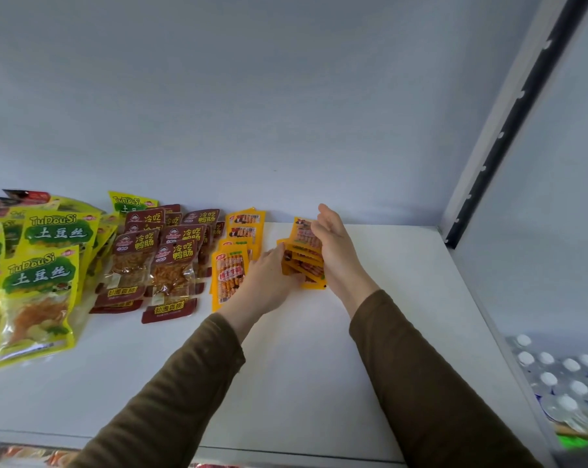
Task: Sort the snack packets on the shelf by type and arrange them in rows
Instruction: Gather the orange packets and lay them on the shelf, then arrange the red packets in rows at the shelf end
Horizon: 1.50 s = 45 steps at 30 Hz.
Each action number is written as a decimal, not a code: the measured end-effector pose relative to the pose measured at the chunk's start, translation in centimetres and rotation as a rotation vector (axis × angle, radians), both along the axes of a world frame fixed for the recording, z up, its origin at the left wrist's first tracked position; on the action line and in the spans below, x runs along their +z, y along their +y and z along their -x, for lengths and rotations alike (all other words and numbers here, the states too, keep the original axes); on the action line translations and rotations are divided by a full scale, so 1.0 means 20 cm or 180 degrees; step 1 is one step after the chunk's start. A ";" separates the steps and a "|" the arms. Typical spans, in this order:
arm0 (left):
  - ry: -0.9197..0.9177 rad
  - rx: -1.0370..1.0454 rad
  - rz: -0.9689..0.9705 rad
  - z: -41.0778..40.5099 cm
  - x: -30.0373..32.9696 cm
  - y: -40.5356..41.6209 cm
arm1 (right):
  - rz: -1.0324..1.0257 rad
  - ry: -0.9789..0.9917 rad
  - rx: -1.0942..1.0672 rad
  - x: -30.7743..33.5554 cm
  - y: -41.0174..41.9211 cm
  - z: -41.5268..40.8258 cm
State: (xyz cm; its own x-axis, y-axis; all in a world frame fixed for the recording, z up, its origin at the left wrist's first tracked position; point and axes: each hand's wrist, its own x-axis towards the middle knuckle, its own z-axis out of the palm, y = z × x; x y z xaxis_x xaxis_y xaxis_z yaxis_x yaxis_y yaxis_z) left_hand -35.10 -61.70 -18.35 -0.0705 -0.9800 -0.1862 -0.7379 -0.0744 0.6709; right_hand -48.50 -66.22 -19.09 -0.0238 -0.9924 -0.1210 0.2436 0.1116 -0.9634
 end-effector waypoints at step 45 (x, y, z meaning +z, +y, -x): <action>-0.0885 0.1454 0.1131 -2.55 0.15 1.41 | 0.2484 0.3752 0.0960 0.19 1.23 -2.28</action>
